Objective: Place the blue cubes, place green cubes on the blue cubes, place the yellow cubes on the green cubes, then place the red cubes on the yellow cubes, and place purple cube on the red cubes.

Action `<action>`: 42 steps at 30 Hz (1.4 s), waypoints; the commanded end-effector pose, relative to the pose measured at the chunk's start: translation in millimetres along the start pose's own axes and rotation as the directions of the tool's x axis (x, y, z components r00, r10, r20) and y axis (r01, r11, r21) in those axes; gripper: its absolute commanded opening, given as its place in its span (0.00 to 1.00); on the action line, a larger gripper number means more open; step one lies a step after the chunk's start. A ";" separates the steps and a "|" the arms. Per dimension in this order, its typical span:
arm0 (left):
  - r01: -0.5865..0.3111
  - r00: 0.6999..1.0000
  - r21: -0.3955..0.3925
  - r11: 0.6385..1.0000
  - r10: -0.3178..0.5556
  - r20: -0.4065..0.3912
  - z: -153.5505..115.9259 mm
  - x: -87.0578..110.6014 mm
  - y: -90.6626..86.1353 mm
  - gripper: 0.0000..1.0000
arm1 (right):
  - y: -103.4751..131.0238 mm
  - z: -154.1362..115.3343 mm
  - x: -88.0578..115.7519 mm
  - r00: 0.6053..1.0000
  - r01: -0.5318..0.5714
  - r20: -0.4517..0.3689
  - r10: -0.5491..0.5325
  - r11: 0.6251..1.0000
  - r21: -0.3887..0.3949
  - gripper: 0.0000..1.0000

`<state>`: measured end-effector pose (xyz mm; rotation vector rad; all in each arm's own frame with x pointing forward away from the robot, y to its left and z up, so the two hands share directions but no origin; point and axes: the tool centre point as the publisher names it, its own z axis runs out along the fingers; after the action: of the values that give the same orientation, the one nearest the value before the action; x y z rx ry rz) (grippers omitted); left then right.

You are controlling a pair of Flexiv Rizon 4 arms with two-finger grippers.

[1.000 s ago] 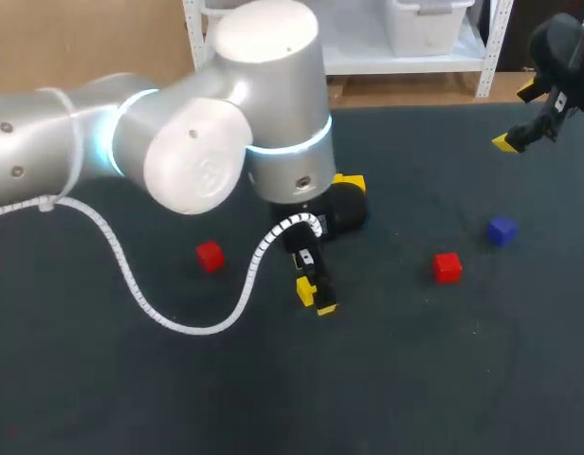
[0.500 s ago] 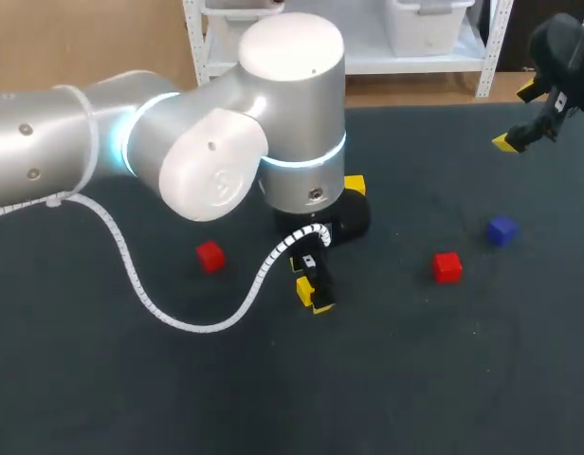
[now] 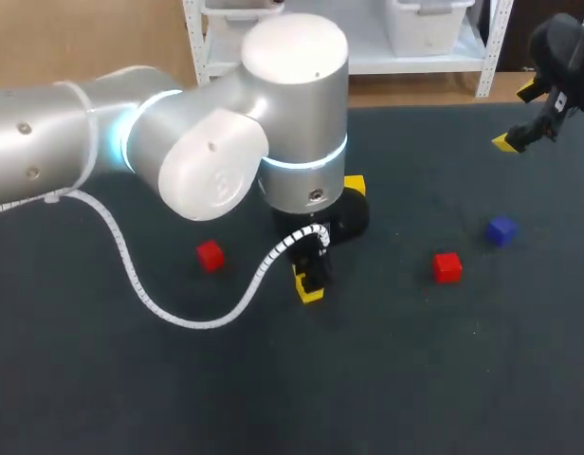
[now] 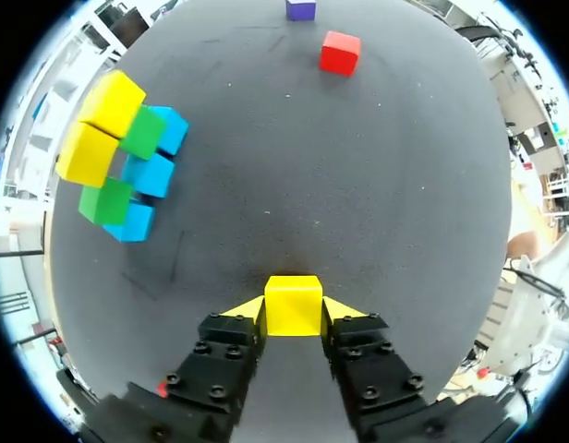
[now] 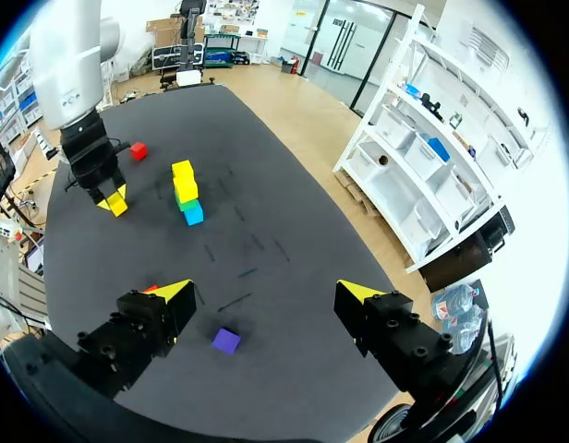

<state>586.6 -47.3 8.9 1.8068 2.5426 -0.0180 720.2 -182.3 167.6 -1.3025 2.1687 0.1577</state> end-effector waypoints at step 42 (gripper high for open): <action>-0.253 0.966 -0.111 0.961 0.244 -0.082 -79.3 -44.3 127.5 0.00 | 0.6 0.6 0.0 1.000 -0.001 0.000 0.001 1.000 0.003 1.00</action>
<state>711.6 -40.5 89.3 2.0743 2.2605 0.2168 720.2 -182.2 167.6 -1.3025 2.1687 0.1575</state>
